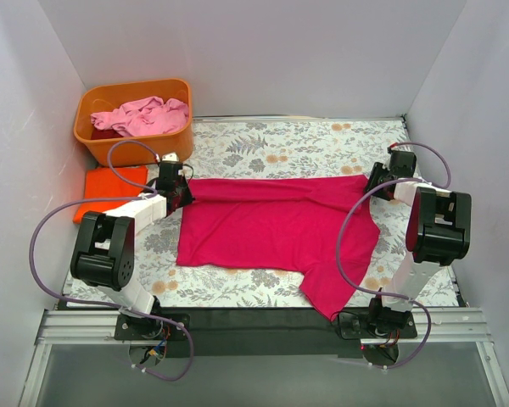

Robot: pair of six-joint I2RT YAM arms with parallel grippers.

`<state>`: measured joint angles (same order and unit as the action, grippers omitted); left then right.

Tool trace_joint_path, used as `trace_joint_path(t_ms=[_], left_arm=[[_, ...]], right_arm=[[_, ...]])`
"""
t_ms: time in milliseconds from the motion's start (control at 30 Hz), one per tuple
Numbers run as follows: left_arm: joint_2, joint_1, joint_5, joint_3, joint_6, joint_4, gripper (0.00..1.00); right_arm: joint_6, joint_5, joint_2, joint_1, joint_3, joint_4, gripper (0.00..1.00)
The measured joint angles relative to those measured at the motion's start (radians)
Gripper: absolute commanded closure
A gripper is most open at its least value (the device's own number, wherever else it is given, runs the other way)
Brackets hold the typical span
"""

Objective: Fold and stack the t-shirts
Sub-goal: Fold the tshirt

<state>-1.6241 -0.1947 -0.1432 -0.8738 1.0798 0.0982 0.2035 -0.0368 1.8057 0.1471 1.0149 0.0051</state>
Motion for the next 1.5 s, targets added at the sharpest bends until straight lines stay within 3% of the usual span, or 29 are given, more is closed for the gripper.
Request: trace_joint_path(t_ms=[400,833,1067,1200,1500], left_arm=[[-0.002,-0.004,-0.041,0.043,-0.026,0.006,1.0],[-0.004,-0.004,-0.048,0.043,-0.027,0.006,1.0],[-0.013,-0.004,-0.053,0.043,-0.026,0.006,1.0],[-0.024,-0.004,-0.053,0.044,-0.024,0.006,1.0],[-0.024,-0.004,-0.059,0.045,-0.011,0.013,1.0]], right_arm=[[-0.001,-0.019,0.002,0.003,0.0,0.004,0.61],[0.002,-0.176,0.01,0.004,0.107,0.009,0.63],[0.011,-0.22,0.098,0.004,0.158,0.03,0.73],[0.013,-0.233,0.14,0.004,0.158,0.025,0.98],[0.019,-0.197,0.15,0.006,0.201,0.016,0.99]])
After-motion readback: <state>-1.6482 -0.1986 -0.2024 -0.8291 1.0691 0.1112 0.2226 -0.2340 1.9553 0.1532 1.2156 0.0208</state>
